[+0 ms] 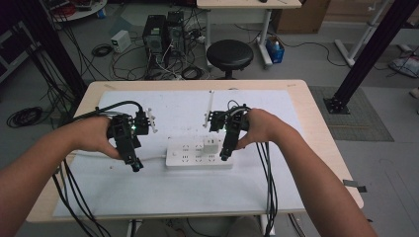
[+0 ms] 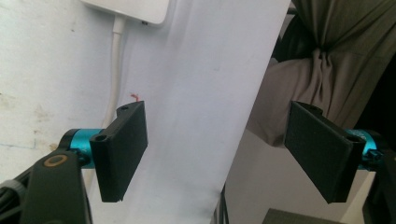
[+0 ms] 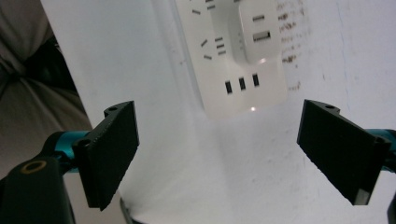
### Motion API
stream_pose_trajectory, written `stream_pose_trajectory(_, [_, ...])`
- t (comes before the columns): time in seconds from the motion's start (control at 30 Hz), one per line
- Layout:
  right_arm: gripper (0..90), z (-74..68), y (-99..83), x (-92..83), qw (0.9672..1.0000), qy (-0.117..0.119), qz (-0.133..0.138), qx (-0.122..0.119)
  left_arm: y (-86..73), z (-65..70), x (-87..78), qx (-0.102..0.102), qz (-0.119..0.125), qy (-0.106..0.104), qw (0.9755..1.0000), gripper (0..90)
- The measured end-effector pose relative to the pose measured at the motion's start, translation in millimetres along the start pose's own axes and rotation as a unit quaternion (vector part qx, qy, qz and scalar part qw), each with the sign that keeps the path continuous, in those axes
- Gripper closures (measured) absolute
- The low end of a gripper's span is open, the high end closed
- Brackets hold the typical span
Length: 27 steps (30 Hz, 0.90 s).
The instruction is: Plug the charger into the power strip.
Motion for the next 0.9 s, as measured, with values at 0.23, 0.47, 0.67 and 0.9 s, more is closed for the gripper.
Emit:
stream_pose_trajectory(0.23, [12.4,-6.8,-21.7,-24.2,0.9995,-0.015,0.012,0.025,5.8,4.2,-2.1,0.007,-0.004,0.001,1.0,21.9])
stream_pose_trajectory(0.47, [12.4,-7.7,-47.1,-33.8,0.9982,-0.029,0.001,0.053,7.1,5.4,-5.4,0.011,-0.01,0.0,0.9999,21.9])
stream_pose_trajectory(0.67, [12.4,-11.5,-64.6,-41.4,0.997,-0.029,-0.003,0.072,8.6,5.3,-15.9,0.002,-0.005,0.001,1.0,21.9])
stream_pose_trajectory(0.9, [12.4,-10.9,-68.0,-40.0,0.9967,-0.034,-0.012,0.072,11.9,5.1,-22.6,-0.003,0.005,0.0,1.0,21.9])
Point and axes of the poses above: each handheld gripper's, and its own axes: x roughly forward along the jaws, y roughly out of its top, z roughly to its right, the point moved 8 cm from there along x, roughly forward along the jaws, and after that the axes turned 1 degree about x, right-handed, at the moved point
